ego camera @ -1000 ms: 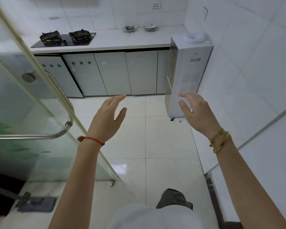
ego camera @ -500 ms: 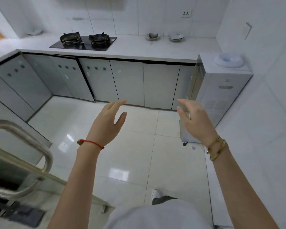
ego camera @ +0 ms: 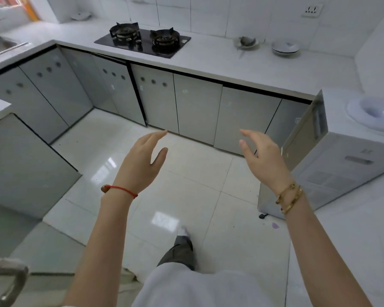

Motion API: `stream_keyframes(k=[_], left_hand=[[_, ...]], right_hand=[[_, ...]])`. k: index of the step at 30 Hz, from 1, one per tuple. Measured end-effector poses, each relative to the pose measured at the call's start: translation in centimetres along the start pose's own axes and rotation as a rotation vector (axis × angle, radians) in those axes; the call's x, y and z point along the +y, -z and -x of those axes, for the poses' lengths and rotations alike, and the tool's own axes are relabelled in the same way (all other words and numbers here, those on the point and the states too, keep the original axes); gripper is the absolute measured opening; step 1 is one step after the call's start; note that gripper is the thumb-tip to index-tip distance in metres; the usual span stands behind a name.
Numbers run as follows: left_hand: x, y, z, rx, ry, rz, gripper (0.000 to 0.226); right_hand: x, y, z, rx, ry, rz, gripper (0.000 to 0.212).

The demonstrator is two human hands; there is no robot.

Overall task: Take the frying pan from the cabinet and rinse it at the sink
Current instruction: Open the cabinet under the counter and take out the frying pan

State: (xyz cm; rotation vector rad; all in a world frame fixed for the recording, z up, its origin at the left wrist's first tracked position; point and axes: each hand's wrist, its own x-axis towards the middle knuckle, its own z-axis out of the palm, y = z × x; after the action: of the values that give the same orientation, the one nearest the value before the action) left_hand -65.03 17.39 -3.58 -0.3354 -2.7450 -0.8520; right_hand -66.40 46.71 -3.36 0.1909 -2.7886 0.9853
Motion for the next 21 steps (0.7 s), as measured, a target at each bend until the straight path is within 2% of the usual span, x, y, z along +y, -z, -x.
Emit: stream_keyframes(k=[8,16,21], left_hand=[[-5.6,-2.0,-11.4,-0.028,0.006,-0.024,0.041],[-12.6,-0.8,-25.5,-0.044,-0.038,-0.035,0.042],[-16.1,-1.1,-32.4,-0.082,-0.054,-0.036,0.042]], right_hand=[[2.0,-4.2,-11.7,-0.031,-0.024,-0.001,0.041],[0.3,-7.8,-26.6,0.033,-0.046,-0.032,0.041],[-0.2,-9.8,-32.9,0.036,-0.086,-0.041,0.041]])
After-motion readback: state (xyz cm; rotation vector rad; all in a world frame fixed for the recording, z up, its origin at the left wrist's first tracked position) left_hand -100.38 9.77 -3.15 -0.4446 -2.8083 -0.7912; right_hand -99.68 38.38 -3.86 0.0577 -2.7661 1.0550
